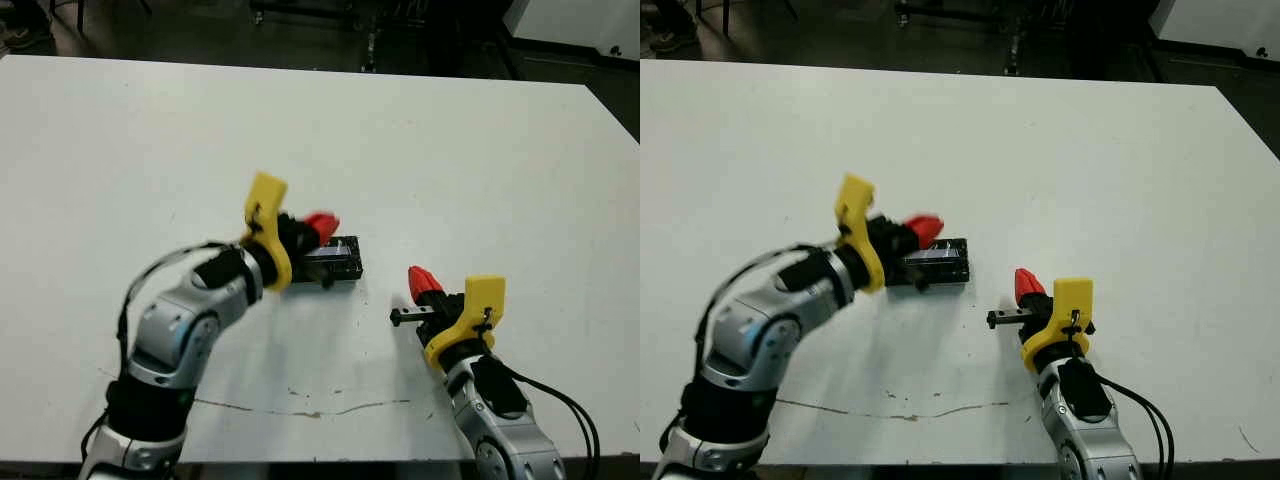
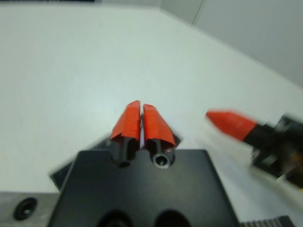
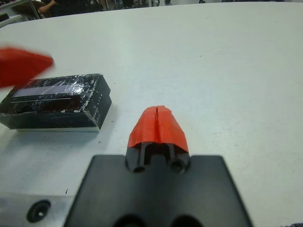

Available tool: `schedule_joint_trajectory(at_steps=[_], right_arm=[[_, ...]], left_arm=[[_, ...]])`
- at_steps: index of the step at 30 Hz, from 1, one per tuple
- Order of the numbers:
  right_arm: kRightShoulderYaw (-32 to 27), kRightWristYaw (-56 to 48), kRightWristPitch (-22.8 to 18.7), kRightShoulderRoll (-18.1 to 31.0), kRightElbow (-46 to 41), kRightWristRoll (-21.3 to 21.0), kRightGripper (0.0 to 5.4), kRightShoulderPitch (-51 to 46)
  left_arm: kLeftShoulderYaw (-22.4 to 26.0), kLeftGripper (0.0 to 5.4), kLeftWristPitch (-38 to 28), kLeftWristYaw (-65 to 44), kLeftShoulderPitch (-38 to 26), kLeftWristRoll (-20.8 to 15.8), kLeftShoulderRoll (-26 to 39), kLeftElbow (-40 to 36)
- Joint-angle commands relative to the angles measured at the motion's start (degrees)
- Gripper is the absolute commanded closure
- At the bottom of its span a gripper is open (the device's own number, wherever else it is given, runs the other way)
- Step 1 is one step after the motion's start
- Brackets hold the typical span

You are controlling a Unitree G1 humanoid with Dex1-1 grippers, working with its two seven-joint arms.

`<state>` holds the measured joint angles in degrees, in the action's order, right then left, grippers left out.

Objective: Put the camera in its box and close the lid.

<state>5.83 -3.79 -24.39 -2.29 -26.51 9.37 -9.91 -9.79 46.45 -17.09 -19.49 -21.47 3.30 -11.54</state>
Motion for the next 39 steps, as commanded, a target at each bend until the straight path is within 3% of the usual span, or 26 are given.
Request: schedule_joint_trajectory(at_steps=[1,10,19,25,34,39], right_arm=[[-0.15,0.02,1.01,1.26,0.40,-1.04,5.40,-0.56],[-1.87,0.17,0.29,0.73,0.09,0.32,5.40,-0.64],[-1.95,0.41,-0.04,0.26,-0.40,0.54,5.40,-0.53],[-1.93,0.07,0.30,0.41,-0.61,0.66,5.40,-0.72],[-2.31,-0.16,0.66,0.42,-1.77,1.32,5.40,-0.70],[-4.22,-0.06,0.05,0.22,-4.34,3.89,5.40,0.51]], left_arm=[[-0.74,5.39,-1.53,0.52,1.76,1.82,-0.14,3.55],[-0.47,5.39,-1.44,3.18,3.17,4.82,-0.07,7.93],[-6.71,5.39,-2.65,1.73,4.12,10.56,4.25,12.88],[-6.06,5.39,-1.67,1.53,5.77,10.29,3.99,12.01],[5.72,5.39,0.59,0.44,8.88,2.25,5.66,-5.68],[14.35,5.39,-4.86,-0.82,10.19,-1.50,7.50,-12.10]])
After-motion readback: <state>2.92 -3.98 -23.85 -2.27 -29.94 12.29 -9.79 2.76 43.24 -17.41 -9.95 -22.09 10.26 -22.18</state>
